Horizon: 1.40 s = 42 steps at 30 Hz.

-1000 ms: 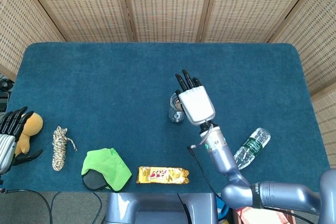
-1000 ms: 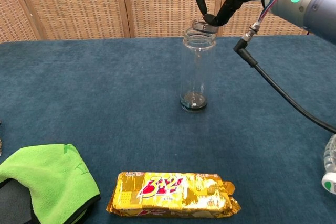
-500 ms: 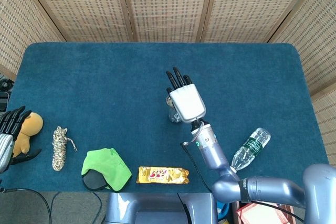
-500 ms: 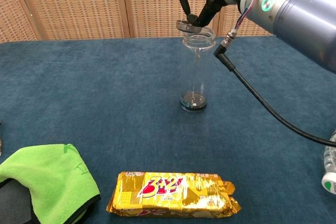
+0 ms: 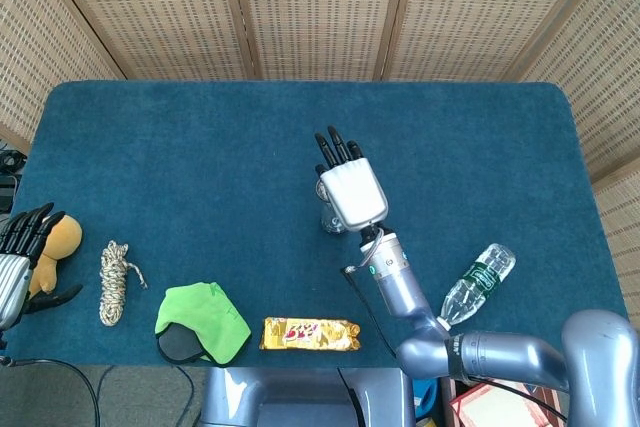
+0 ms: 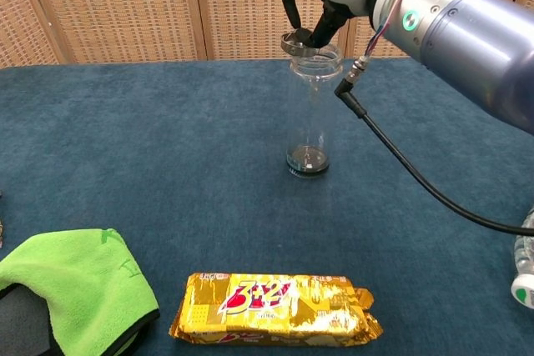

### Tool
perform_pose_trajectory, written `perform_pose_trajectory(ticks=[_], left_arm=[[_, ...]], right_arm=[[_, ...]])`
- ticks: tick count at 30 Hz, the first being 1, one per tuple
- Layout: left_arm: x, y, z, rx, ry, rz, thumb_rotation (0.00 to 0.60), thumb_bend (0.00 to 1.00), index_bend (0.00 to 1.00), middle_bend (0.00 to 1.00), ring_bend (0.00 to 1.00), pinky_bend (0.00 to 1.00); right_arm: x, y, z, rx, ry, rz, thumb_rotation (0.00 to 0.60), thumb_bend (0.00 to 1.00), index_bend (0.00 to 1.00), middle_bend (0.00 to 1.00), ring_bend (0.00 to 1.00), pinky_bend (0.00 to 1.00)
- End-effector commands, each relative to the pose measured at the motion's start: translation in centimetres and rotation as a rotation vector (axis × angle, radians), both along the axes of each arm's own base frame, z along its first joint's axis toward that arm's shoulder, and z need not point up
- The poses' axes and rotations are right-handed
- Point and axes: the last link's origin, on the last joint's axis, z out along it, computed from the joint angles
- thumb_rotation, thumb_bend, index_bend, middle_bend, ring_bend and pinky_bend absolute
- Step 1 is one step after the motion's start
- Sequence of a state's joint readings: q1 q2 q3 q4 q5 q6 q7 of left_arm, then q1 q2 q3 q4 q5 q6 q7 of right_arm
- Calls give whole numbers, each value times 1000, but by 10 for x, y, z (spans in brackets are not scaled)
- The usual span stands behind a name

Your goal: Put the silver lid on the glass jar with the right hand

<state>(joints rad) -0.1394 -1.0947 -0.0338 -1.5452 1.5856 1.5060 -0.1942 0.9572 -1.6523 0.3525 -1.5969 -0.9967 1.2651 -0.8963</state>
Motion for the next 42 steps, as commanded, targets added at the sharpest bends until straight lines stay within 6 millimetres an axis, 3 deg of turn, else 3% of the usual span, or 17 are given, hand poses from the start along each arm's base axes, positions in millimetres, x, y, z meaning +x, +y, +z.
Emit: perform_pose_trajectory(ticks=[1,31,36,42], left_arm=[[0,0,0,-1,1,0,600,166,0,0,0,0],[1,0,-1,0,9,-3,600,165,0,0,0,0],[1,0,-1,1,7,0,600,165,0,0,0,0],[1,0,-1,3,7,-1,600,166,0,0,0,0]], right_arm=[[-2,0,0,-2,4,-2,600,560,619,190,9,310],[-15,-1,5,-17,21,-38,600,559,617,171,9,310],[-16,0,5,-3,20,-43,600,446,474,86,0,309],[-17,0,8,-5,21,-46,600,390,405,51,0,308]])
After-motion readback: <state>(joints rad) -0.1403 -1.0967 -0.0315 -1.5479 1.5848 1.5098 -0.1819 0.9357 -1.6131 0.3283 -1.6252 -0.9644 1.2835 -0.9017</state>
